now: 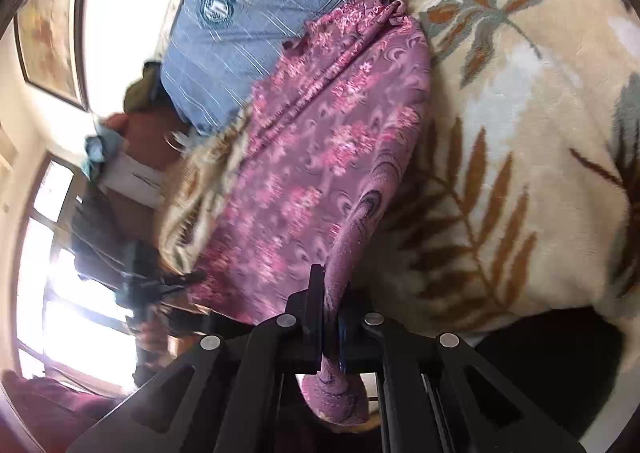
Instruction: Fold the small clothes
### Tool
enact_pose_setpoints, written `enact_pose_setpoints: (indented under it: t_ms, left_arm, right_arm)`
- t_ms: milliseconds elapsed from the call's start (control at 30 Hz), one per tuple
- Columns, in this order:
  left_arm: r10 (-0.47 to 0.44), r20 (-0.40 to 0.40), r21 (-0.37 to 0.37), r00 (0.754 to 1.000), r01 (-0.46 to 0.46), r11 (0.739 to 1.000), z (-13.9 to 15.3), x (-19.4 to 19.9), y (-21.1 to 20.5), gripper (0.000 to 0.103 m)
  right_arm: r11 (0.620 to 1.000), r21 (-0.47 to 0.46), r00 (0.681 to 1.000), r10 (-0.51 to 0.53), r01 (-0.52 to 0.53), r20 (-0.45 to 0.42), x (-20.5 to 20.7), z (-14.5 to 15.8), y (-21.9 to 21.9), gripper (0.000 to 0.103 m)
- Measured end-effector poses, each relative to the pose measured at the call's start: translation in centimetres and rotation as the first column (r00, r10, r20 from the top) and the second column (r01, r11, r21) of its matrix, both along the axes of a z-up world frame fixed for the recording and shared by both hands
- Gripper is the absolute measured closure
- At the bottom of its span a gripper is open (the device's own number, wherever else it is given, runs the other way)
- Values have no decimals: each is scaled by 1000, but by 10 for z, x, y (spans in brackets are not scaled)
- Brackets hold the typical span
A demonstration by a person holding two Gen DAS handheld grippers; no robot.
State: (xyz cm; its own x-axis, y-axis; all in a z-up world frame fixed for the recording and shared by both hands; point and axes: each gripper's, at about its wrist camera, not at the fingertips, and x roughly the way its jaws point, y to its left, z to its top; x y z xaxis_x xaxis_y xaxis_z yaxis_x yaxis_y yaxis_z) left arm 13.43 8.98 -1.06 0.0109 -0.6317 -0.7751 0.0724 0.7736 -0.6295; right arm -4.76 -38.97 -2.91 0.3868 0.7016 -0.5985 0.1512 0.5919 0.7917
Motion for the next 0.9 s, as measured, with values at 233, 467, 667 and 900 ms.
enact_pose_setpoints:
  t_ms: [233, 467, 667, 900]
  left_arm:
    - [-39, -64, 145, 997, 48, 988, -24, 4, -5, 90]
    - [-75, -70, 261, 995, 91, 961, -37, -2, -12, 55]
    - [-97, -82, 205, 992, 112, 972, -41, -5, -18, 97]
    - [-13, -35, 33, 999, 14, 999, -16, 0, 0, 98]
  right_arm:
    - [977, -195, 992, 65, -84, -104, 2, -20, 3, 92]
    - [971, -211, 988, 89, -115, -130, -5, -31, 11, 77]
    - [940, -292, 984, 158, -176, -83, -4, -24, 19, 98]
    - [999, -23, 1000, 25, -25, 10, -4, 0, 1, 99]
